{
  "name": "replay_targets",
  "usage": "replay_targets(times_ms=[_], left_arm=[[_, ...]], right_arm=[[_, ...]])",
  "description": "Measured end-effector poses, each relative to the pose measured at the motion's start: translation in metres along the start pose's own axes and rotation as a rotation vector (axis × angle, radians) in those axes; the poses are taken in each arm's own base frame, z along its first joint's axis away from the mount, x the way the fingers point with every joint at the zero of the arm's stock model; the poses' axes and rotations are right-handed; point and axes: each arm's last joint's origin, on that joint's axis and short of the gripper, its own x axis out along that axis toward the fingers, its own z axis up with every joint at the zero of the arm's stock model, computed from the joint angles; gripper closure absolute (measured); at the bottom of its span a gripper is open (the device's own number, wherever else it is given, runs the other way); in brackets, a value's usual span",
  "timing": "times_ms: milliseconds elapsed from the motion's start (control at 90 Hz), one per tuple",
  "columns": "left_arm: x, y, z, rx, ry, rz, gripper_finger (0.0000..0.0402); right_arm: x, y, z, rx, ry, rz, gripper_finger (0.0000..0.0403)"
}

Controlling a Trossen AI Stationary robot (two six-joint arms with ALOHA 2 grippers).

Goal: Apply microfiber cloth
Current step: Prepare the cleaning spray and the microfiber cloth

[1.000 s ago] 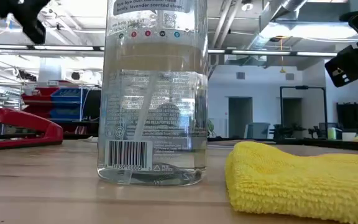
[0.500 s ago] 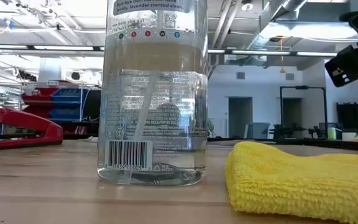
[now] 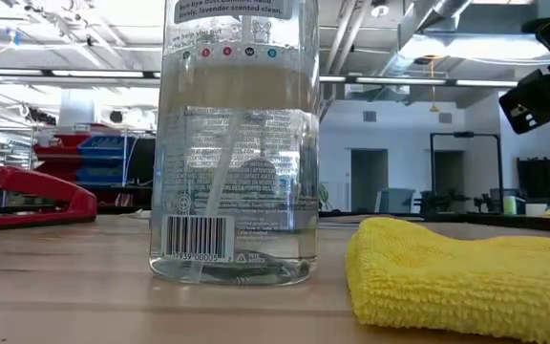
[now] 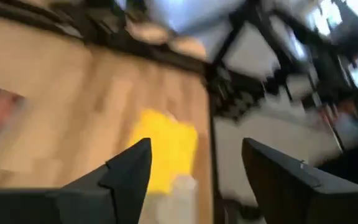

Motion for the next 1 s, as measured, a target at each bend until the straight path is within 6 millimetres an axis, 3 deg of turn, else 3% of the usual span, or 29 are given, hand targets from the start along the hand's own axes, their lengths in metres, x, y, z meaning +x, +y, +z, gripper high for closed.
replay_targets(times_ms=[200, 600, 744, 933, 1000], left_arm=[[0.011, -0.003, -0.002, 0.076, 0.26, 0.1, 0.0162], [0.053, -0.007, -0.022, 0.025, 0.41, 0.178, 0.017], [0.057, -0.004, -0.024, -0.05, 0.412, 0.225, 0.0228], [0.056, -0.003, -0.023, -0.08, 0.401, 0.237, 0.0359], [0.056, -0.002, -0.022, -0.084, 0.396, 0.245, 0.0367]], right_arm=[[0.0, 0.0, 0.0, 0.0, 0.0, 0.0, 0.0222], [0.0, 0.0, 0.0, 0.0, 0.0, 0.0, 0.0222], [0.0, 0.0, 0.0, 0.0, 0.0, -0.001, 0.0222], [0.0, 0.0, 0.0, 0.0, 0.0, 0.0, 0.0222], [0.0, 0.0, 0.0, 0.0, 0.0, 0.0, 0.0222]])
